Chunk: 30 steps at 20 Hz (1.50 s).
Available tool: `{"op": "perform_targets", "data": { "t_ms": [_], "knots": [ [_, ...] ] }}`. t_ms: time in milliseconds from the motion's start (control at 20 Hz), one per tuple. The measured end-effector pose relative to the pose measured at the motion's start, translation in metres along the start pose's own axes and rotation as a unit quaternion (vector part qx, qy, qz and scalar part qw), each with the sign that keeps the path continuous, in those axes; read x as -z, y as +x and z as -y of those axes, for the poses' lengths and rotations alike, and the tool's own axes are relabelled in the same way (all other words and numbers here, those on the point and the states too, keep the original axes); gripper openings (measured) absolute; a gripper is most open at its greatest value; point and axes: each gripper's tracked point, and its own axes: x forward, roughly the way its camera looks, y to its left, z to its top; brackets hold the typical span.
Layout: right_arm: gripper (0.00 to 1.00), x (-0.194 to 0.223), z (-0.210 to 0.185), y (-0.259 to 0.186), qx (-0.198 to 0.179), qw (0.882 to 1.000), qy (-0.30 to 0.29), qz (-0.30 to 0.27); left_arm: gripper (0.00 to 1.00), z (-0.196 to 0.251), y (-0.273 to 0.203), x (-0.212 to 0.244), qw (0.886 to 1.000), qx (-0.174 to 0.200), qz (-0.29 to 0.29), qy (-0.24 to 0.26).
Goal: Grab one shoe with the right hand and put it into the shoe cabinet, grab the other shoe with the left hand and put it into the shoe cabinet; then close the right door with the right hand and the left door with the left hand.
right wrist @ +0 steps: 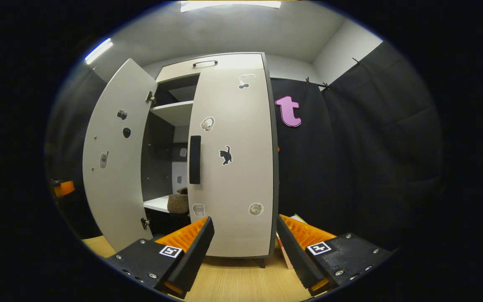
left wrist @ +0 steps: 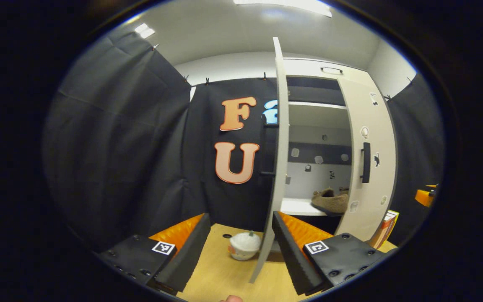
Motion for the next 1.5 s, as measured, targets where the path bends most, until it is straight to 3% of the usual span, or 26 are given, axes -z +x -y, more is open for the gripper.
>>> {"op": "perform_targets", "data": {
  "t_ms": [50,150,350,400,500,1150,1250,1300,1350,1500],
  "knots": [
    [0.93,0.004,-0.001,-0.003,-0.002,1.0,0.002,-0.003,0.99,-0.006,0.011,-0.007,1.0,-0.002,-0.001,-0.002],
    [0.92,0.014,-0.003,-0.008,-0.004,1.0,0.009,-0.014,0.94,-0.016,0.033,-0.029,1.0,-0.005,0.011,-0.011],
    [0.93,0.024,-0.001,-0.014,-0.005,0.999,0.028,-0.031,0.99,-0.033,0.076,-0.058,0.999,-0.02,0.034,0.01],
    [0.93,0.023,0.002,-0.011,-0.006,0.999,0.026,-0.033,0.94,-0.031,0.085,-0.061,0.999,-0.016,0.033,0.011],
    [0.93,0.026,0.009,-0.015,0.0,0.999,0.019,-0.035,0.96,-0.022,0.098,-0.061,0.999,-0.001,0.03,0.011],
    [0.93,0.029,0.033,-0.012,0.018,0.998,0.021,-0.052,0.93,0.023,0.086,-0.061,0.998,0.037,0.039,0.036],
    [0.93,0.028,0.034,-0.012,0.018,0.998,0.017,-0.052,0.93,0.038,0.08,-0.06,0.997,0.053,0.038,0.032],
    [0.93,0.027,0.035,-0.012,0.018,0.998,0.015,-0.051,0.99,0.049,0.078,-0.06,0.997,0.064,0.038,0.031],
    [0.93,0.026,0.036,-0.013,0.018,0.998,0.014,-0.051,0.93,0.061,0.075,-0.059,0.996,0.076,0.037,0.029],
    [0.93,0.025,0.04,-0.015,0.022,0.998,0.016,-0.051,0.93,0.099,0.074,-0.058,0.993,0.11,0.034,0.034]
  ]
}}
